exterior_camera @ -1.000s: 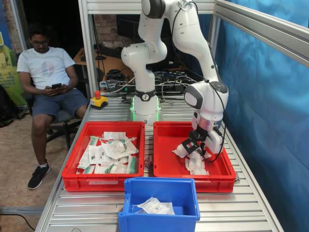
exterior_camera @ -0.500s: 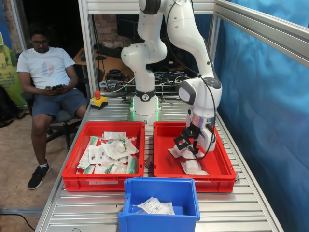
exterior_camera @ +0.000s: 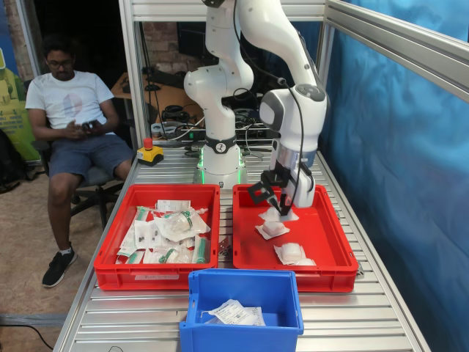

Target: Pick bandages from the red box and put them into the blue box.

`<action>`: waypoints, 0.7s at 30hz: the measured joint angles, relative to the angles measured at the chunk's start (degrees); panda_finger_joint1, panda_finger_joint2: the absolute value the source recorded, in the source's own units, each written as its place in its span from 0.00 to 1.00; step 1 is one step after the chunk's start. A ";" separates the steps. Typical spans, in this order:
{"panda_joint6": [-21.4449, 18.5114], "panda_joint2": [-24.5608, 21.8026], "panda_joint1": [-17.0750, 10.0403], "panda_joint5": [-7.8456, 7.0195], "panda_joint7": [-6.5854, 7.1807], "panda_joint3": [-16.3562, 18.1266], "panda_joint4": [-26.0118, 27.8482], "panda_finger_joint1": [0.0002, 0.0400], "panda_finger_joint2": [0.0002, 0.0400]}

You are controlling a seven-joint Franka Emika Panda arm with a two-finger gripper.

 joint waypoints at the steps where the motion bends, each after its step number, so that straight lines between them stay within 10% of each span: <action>1: -0.81 -0.30 0.00 0.00 -0.14 -0.32 0.52 0.06 0.06; 21: -9.04 -1.96 0.00 0.00 -1.94 -8.04 14.92 0.06 0.06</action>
